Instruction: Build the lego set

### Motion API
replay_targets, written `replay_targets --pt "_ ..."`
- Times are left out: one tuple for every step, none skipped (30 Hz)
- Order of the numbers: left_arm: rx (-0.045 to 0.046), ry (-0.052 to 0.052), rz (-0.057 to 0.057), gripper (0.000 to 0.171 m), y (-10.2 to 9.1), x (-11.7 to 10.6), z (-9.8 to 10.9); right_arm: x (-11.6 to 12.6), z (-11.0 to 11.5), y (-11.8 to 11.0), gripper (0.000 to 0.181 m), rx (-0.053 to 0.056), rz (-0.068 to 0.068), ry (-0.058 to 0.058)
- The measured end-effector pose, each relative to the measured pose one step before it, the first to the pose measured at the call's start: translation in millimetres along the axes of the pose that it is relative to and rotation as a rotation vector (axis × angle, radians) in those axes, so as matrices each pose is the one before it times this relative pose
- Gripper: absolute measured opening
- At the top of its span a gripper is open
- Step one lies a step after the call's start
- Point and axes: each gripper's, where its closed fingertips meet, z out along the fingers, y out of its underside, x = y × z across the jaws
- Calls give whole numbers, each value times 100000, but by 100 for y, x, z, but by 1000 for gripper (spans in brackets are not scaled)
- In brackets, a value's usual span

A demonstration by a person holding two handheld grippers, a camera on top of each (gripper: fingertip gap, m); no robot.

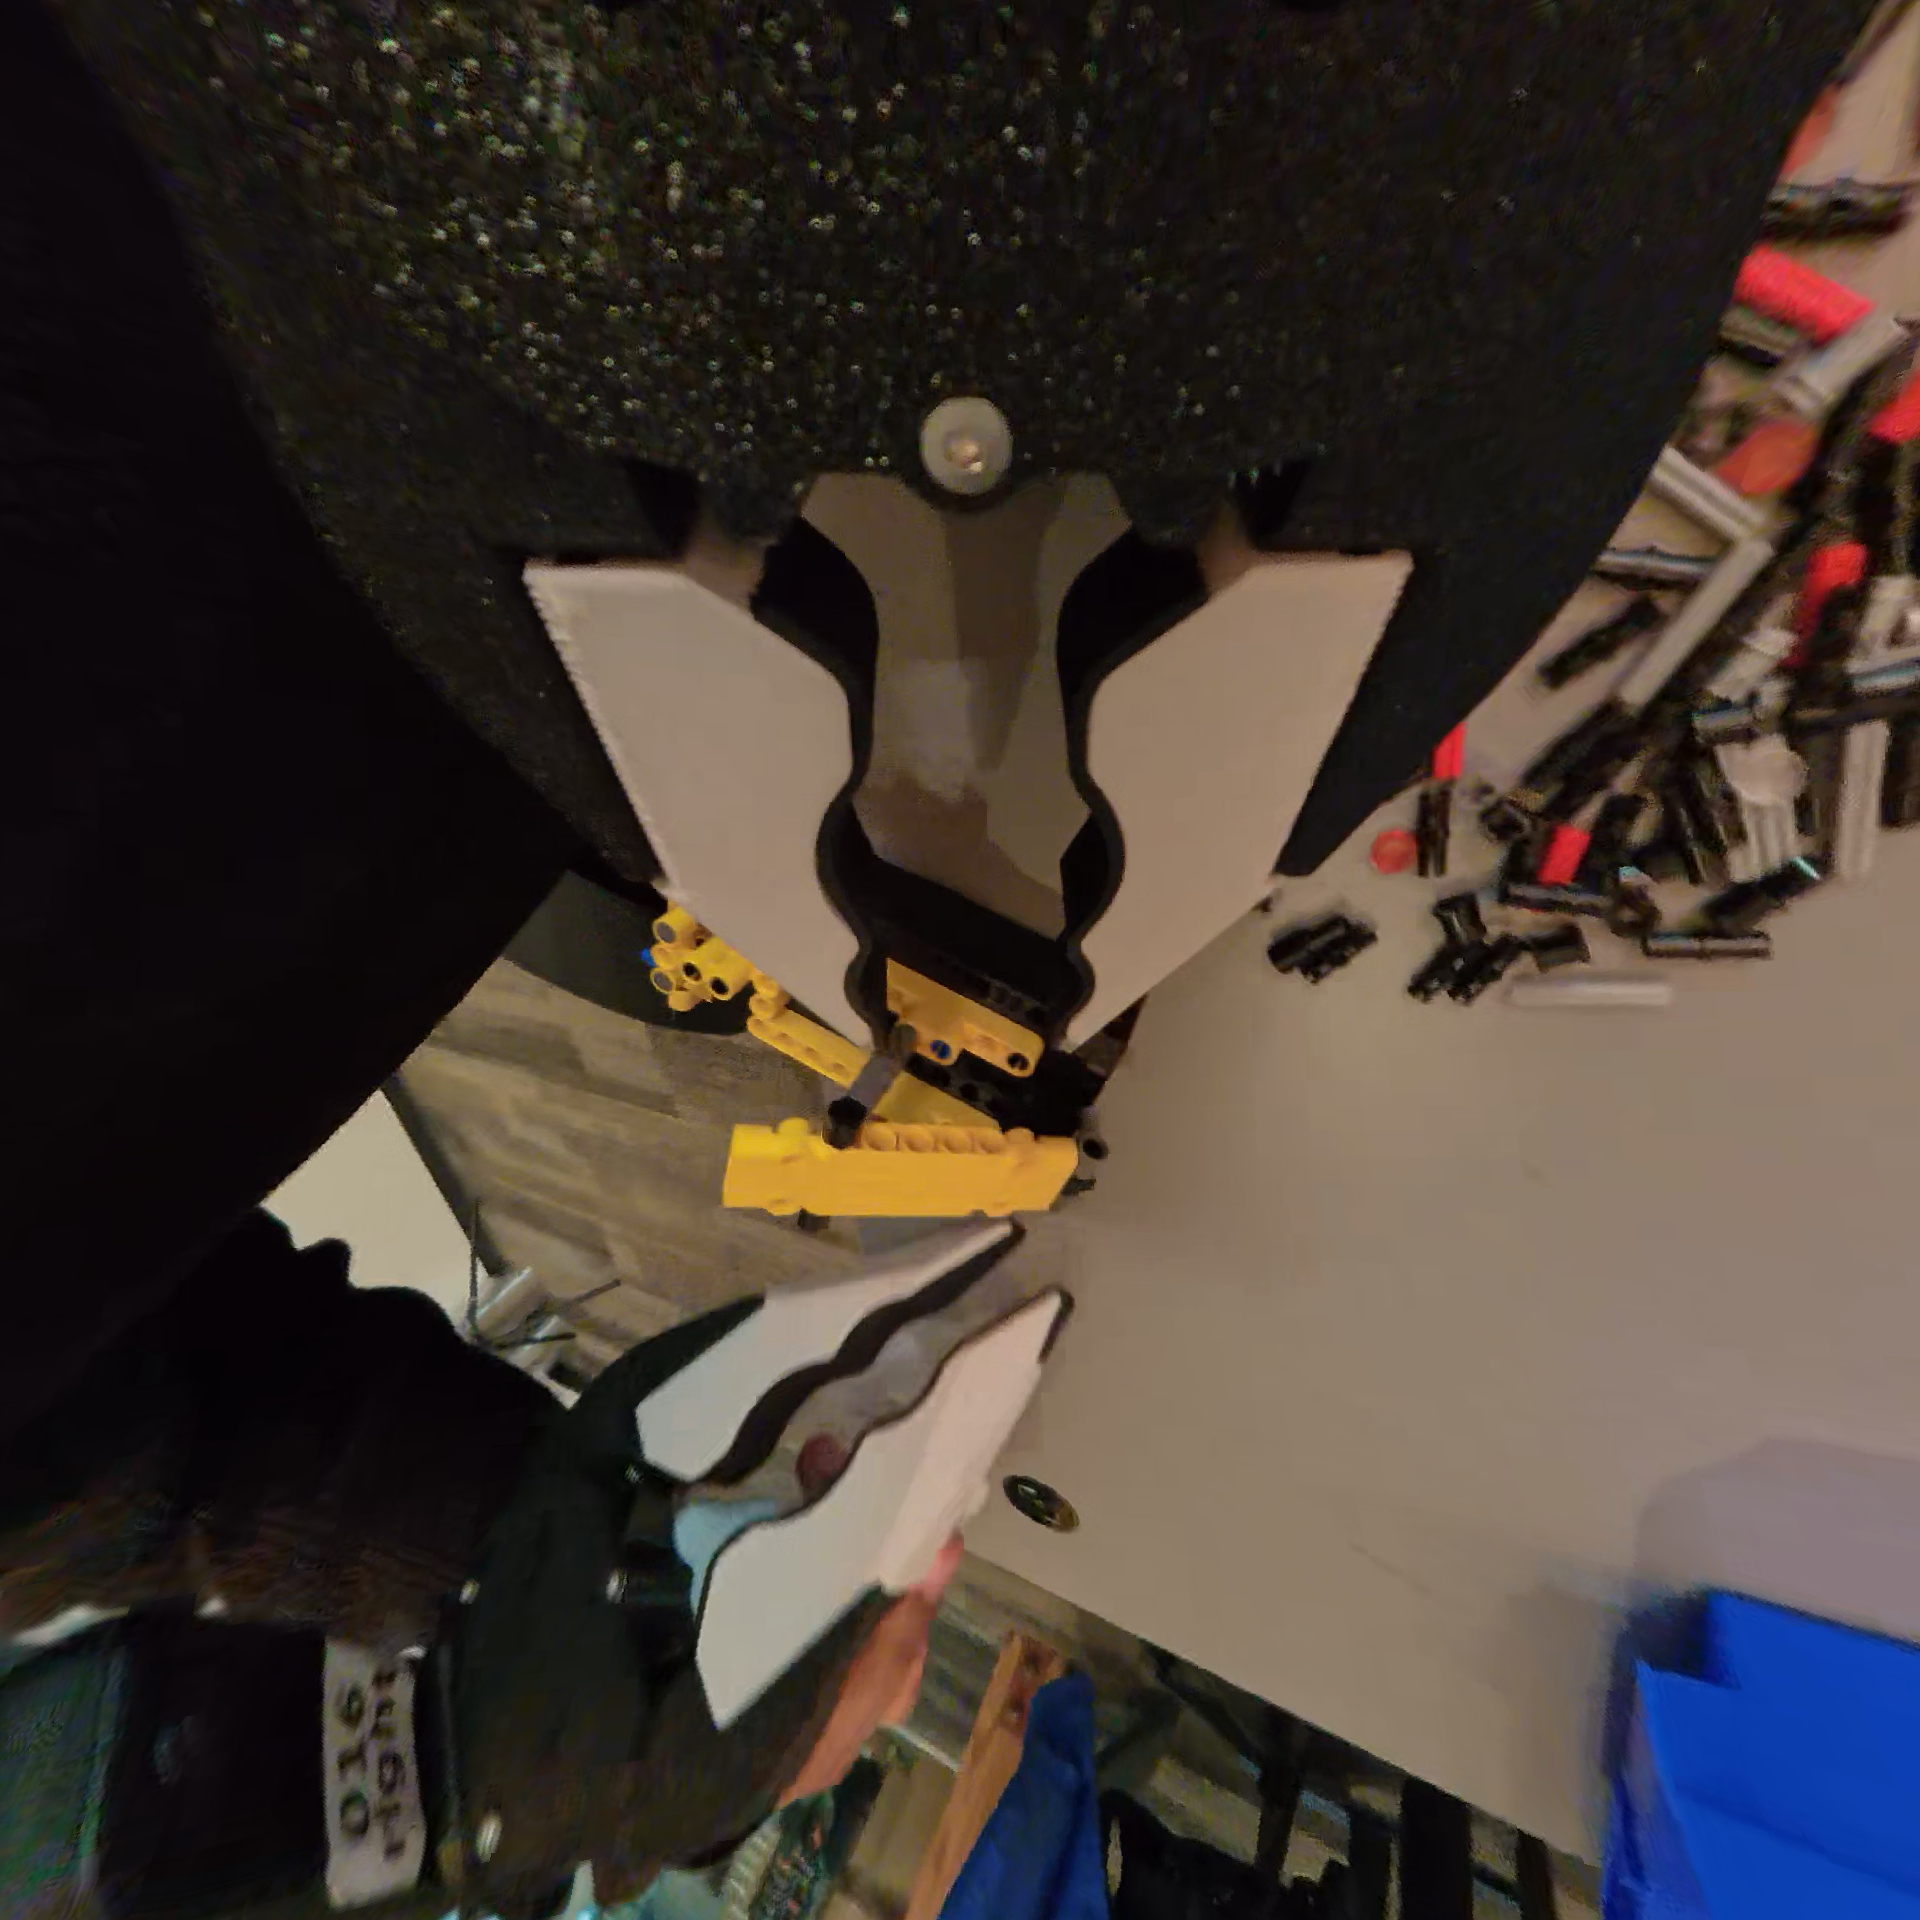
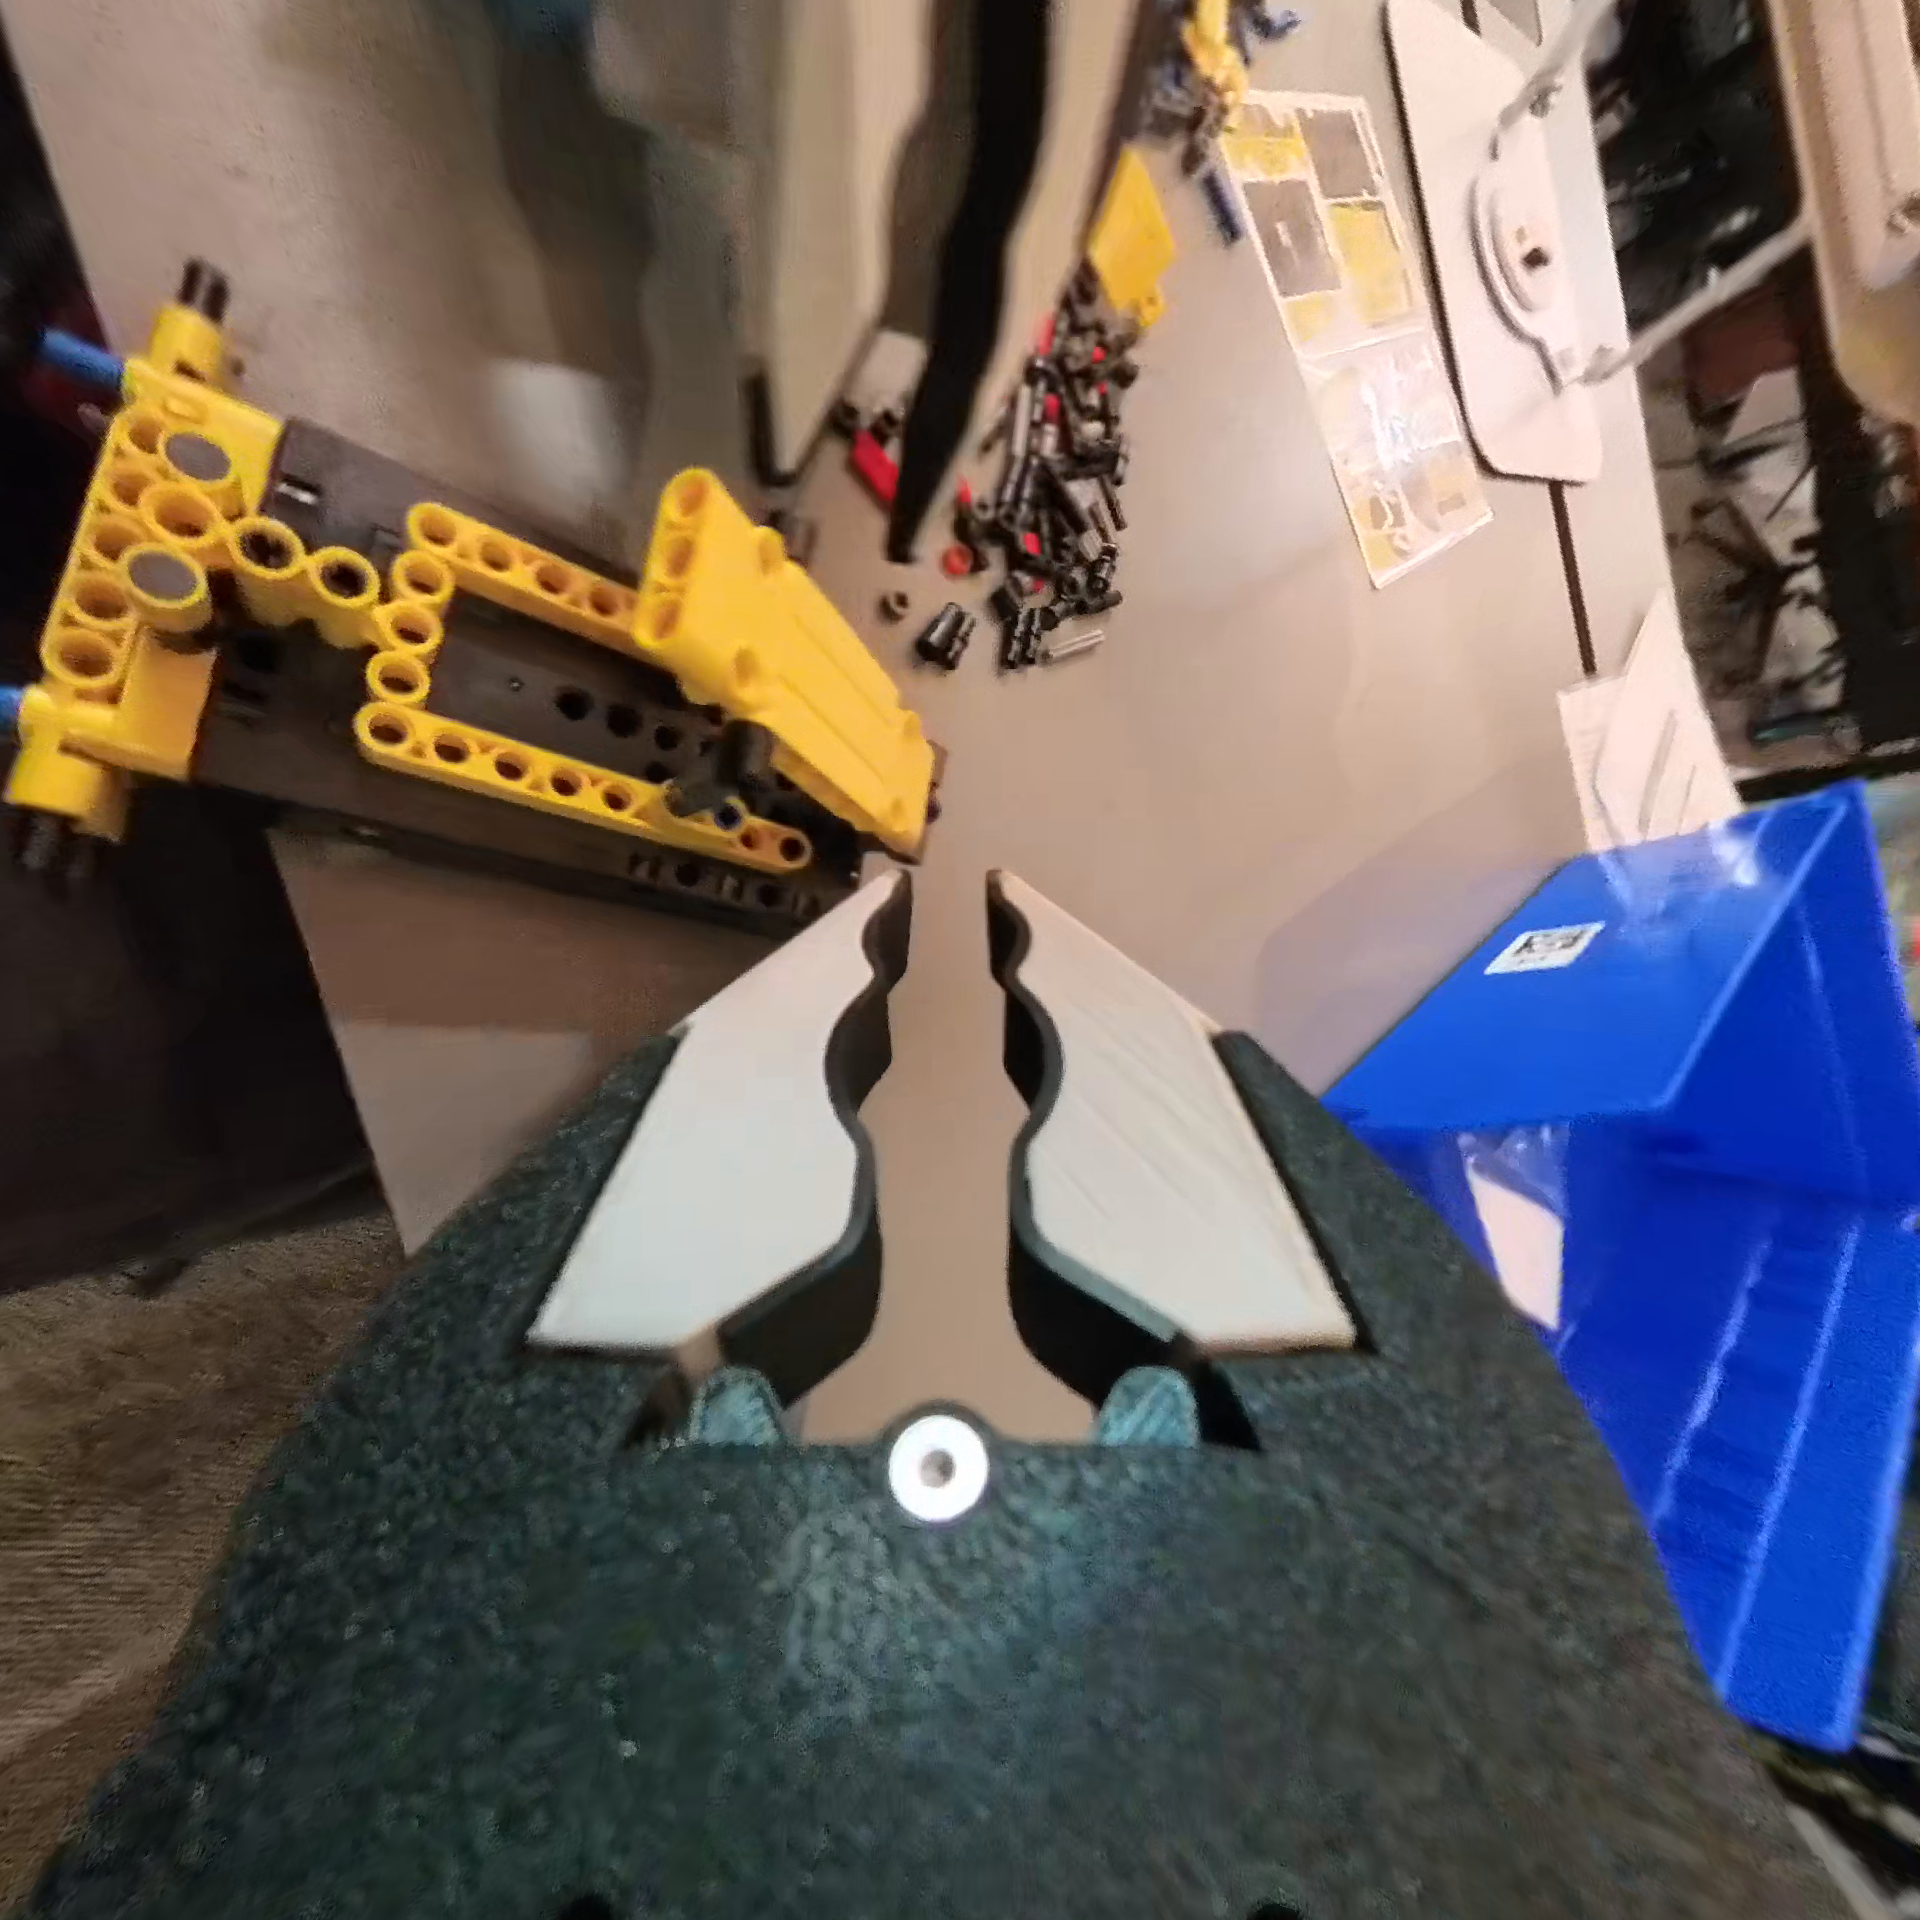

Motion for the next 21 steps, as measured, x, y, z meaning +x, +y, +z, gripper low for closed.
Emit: replay_targets --pt "1081 -2230 -1188 31 199 40 91 553 -268 116 14 294 4694 402" --pt "597 -1373 -771 31 267 139 178 723 -118 134 14 -163 6185 721" --pt "-353 -2171 -1060 31 344 -44 228 651 58 37 12 -469 7745 -356" --pt "-1184 -2355 -1258 31 368 -130 270 584 243 -64 6 -757 9351 -1190" --pt "-1440 145 -731 31 312 244 216 294 377 -135 1 -1247 9837 -2874" --pt "-287 463 -434 32 98 272 137 -181 417 -267 0 -1030 8674 -5257" --pt "1227 -642 -238 35 -113 108 33 -431 410 -290 0 -956 6578 -5826" --pt "1491 128 -147 37 -118 196 -28 -306 344 -168 0 -1612 3749 -3825" --pt "1443 704 -768 38 -96 203 -29 -175 294 19 0 -2235 1206 -2027" --pt "1394 307 -1262 39 -107 85 -15 -142 261 210 0 -3065 -362 -1199" --pt "983 183 -777 40 -79 64 1 -141 218 270 0 -3105 -575 -748" --pt "429 -69 -292 40 -37 6 1 -341 209 237 0 -2599 215 -2001" --pt "-86 -1084 -229 40 -11 -172 22 -438 200 173 0 -2014 1122 -2594" --pt "-342 -1155 -401 41 42 -206 55 -396 172 113 0 -1368 1321 -2173" --pt "-703 -539 -493 41 95 -107 84 -164 105 33 0 -707 935 -553" --pt "-857 -536 -494 41 120 -118 101 -59 7 10 0 -283 -232 115" --pt "-1249 -566 -767 41 161 -137 130 -62 -21 16 0 -368 -137 19" --pt "-1414 -921 -1252 41 174 -231 180 -88 -31 -16 0 -149 113 -231" --pt "-1730 -497 -1173 41 209 -182 199 -124 -16 22 0 -203 -11 -277" --pt "-1524 -145 -878 42 185 -108 177 -95 20 48 0 -353 -130 16" --pt "-701 475 -599 43 76 14 123 -50 11 46 0 -297 -624 442"
